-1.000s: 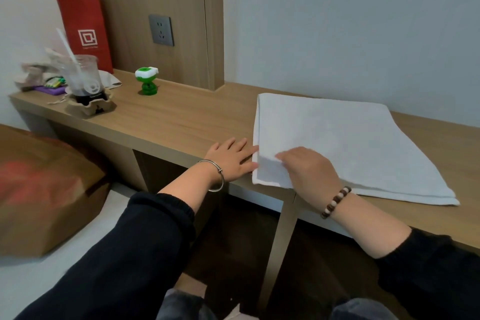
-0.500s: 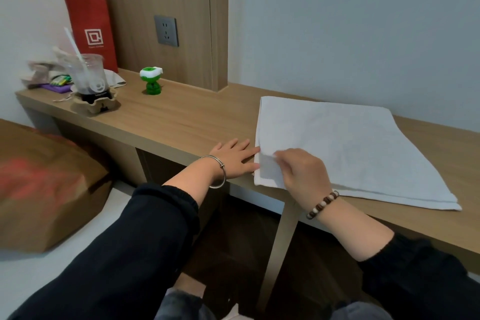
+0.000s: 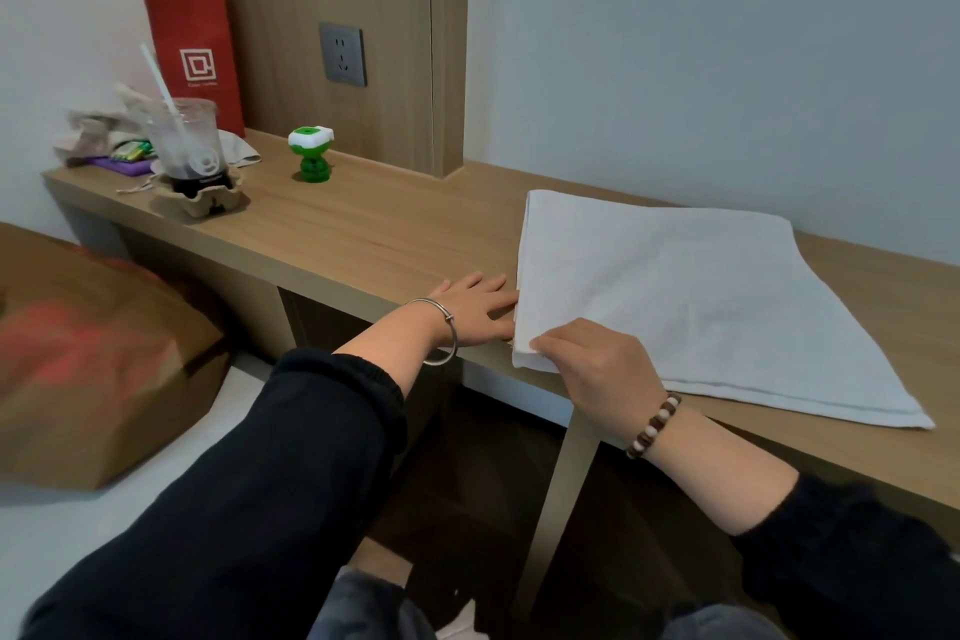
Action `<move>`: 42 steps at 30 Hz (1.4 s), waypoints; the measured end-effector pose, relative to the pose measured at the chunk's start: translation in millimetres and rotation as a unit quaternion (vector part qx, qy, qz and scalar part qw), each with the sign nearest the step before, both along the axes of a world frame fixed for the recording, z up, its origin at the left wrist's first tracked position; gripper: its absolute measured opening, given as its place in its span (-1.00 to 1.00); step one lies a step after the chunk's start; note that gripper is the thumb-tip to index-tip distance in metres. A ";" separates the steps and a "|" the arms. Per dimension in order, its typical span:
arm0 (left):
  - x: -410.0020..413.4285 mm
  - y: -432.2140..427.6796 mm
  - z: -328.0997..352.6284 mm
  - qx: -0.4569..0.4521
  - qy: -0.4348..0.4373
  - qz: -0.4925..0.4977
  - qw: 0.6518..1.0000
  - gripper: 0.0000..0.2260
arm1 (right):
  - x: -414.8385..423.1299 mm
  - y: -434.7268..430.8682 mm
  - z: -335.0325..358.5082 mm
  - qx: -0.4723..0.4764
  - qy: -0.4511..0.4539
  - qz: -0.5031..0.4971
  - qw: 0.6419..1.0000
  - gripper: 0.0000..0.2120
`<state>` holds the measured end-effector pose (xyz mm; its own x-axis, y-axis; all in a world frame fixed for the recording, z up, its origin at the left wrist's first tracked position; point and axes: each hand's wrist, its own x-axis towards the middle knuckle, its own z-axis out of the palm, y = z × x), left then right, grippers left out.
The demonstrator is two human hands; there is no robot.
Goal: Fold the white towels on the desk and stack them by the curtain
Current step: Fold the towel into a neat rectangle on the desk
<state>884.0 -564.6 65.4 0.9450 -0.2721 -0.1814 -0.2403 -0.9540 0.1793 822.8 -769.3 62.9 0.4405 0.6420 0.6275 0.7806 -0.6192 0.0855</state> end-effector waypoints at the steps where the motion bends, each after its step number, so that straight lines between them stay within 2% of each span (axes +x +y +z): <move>1: -0.2 0.1 0.1 -0.001 0.001 0.000 1.000 -0.45 | 0.4 -0.1 -1.0 -0.005 0.000 0.004 1.000 -0.70; 10: -2.7 -0.8 2.1 -0.031 0.002 0.006 1.000 -0.47 | 2.8 -0.5 -3.5 -0.039 -0.028 0.018 0.999 -0.69; 21: -4.9 -1.6 3.6 -0.056 -0.012 0.003 0.998 -0.50 | 4.3 0.5 -6.3 -0.047 -0.008 0.002 0.999 -0.65; 25: -2.9 -3.8 1.3 -0.092 -0.008 0.034 0.995 -0.54 | 3.2 -0.3 -5.8 -0.054 0.001 -0.005 0.999 -0.66; 29: -1.6 -5.8 1.6 -0.158 -0.035 0.069 0.984 -0.73 | 3.3 -0.8 -5.4 -0.054 0.011 -0.006 0.998 -0.68; 31: -3.1 -6.6 0.5 -0.149 -0.066 0.065 0.984 -0.68 | 3.2 -0.6 -5.5 -0.054 0.014 -0.006 0.998 -0.69; 34: -5.6 -5.6 -5.1 -0.067 -0.080 0.031 0.994 -0.51 | 1.7 -1.5 -7.4 -0.054 0.027 -0.002 0.998 -0.68; 36: -6.4 -4.1 -6.2 -0.029 -0.082 0.018 0.996 -0.52 | -0.3 -3.1 -7.7 -0.057 0.040 0.001 0.998 -0.67; 39: -6.5 -4.2 -6.2 -0.019 -0.072 0.013 0.997 -0.58 | -3.1 -7.7 -7.8 -0.048 0.064 0.005 0.997 -0.67; 42: -5.7 -5.8 -6.2 -0.024 -0.068 0.026 0.997 -0.59 | -7.3 -17.5 -7.0 -0.018 0.079 -0.028 0.996 -0.76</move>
